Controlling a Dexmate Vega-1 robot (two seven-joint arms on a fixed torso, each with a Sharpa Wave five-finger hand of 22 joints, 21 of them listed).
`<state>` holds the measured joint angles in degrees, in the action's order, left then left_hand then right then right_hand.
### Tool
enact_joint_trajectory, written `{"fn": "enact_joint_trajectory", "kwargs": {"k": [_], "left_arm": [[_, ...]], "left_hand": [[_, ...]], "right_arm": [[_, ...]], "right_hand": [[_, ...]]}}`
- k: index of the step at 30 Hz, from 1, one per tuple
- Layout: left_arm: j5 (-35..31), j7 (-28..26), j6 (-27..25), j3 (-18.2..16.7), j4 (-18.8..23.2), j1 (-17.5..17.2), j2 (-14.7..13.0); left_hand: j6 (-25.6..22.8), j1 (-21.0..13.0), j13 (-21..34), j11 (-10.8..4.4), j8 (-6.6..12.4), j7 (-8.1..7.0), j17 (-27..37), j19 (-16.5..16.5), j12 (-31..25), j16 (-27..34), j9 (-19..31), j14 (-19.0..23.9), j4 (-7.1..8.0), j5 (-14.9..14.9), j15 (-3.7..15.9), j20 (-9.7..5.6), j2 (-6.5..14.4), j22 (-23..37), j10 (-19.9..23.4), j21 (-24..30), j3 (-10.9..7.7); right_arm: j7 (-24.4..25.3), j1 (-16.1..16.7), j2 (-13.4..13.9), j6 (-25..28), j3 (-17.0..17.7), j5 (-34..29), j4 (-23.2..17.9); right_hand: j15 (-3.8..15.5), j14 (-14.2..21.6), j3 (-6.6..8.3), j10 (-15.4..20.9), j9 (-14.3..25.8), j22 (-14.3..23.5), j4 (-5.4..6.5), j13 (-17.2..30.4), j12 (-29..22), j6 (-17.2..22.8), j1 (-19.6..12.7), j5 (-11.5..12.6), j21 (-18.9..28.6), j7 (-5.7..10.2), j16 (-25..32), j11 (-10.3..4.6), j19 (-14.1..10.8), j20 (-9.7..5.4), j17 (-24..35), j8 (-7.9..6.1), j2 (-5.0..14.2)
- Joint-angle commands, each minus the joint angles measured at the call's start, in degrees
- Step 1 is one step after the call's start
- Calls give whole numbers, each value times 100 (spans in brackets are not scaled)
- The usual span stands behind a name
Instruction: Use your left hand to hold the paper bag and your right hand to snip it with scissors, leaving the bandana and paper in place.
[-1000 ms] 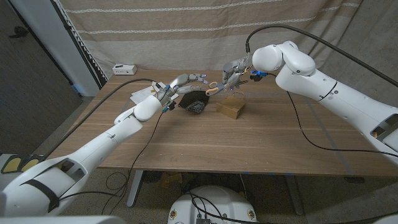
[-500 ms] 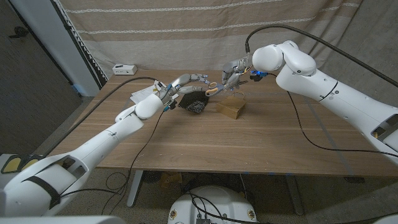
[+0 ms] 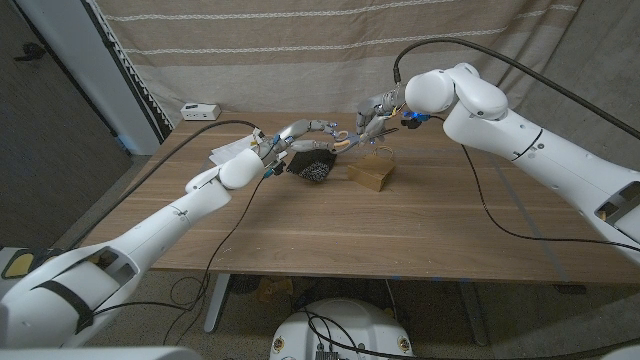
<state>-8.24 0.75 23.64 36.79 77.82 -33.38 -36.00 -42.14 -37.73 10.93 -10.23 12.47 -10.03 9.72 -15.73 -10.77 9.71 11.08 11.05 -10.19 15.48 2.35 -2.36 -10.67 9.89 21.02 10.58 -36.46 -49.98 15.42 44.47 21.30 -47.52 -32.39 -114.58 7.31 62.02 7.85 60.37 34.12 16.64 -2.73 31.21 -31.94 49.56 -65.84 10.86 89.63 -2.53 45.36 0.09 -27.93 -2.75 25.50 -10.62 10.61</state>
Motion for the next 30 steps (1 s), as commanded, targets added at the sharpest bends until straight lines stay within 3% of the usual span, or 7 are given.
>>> {"fn": "enact_joint_trajectory", "kwargs": {"k": [1, 13, 22, 28, 30], "left_arm": [[-205, -24, -47, 66, 51, 74, -29], [-249, -4, -20, 102, 7, 144, 2], [-402, -52, -188, 115, 200, 92, -56], [-479, -141, -297, 101, 302, 34, -77], [-503, -171, -332, 98, 319, 24, -77]], "left_hand": [[-17, -83, 13, -19, -8, 47, 18, 15, -51, 26, 14, -23, 7, 45, 977, -773, 6, -1, -19, 8, 34], [-182, -157, 12, -59, 38, -33, 17, -18, -113, 52, 19, 24, 10, 84, 981, -771, 42, -1, 91, 30, 66], [-103, -244, 11, -61, -9, -73, 12, -33, -111, 45, 22, 16, -9, 100, 983, -760, 23, -2, 74, 35, 98], [175, -187, 16, 43, -112, 7, 19, -3, -84, 45, 39, -25, 47, 58, 937, -596, -46, 2, -47, 30, 338], [146, -152, 19, 41, -94, 20, 23, -18, -96, 51, 45, -21, 66, 53, 936, -604, -41, 4, -31, 37, 398]], "right_arm": [[2, -21, -51, -128, -48, -96, 27], [8, -4, -77, -273, -42, -192, -12], [-16, -13, -111, -394, -36, -316, -38], [-46, 2, -131, -451, -11, -348, -61], [-50, 10, -136, -475, -4, -356, -68]], "right_hand": [[580, 66, 1094, 697, 13, 2, 224, 25, -28, 51, -94, 36, 26, 37, 27, -650, -33, -889, 7, -44, 101], [576, 51, 1085, 681, 8, -8, 232, 51, -17, 42, -92, 36, 25, 56, 26, -647, -18, -889, 3, -43, 103], [576, 49, 1079, 669, 7, -14, 240, 70, -9, 37, -88, 36, 26, 55, 36, -655, -9, -889, 10, -44, 104], [577, 45, 1075, 691, 9, -17, 246, 68, -6, 35, -85, 35, 28, 63, 32, -651, -8, -890, -2, -46, 105], [577, 47, 1075, 681, 8, -18, 247, 77, -5, 35, -86, 35, 28, 66, 35, -650, -6, -891, 0, -45, 106]]}}
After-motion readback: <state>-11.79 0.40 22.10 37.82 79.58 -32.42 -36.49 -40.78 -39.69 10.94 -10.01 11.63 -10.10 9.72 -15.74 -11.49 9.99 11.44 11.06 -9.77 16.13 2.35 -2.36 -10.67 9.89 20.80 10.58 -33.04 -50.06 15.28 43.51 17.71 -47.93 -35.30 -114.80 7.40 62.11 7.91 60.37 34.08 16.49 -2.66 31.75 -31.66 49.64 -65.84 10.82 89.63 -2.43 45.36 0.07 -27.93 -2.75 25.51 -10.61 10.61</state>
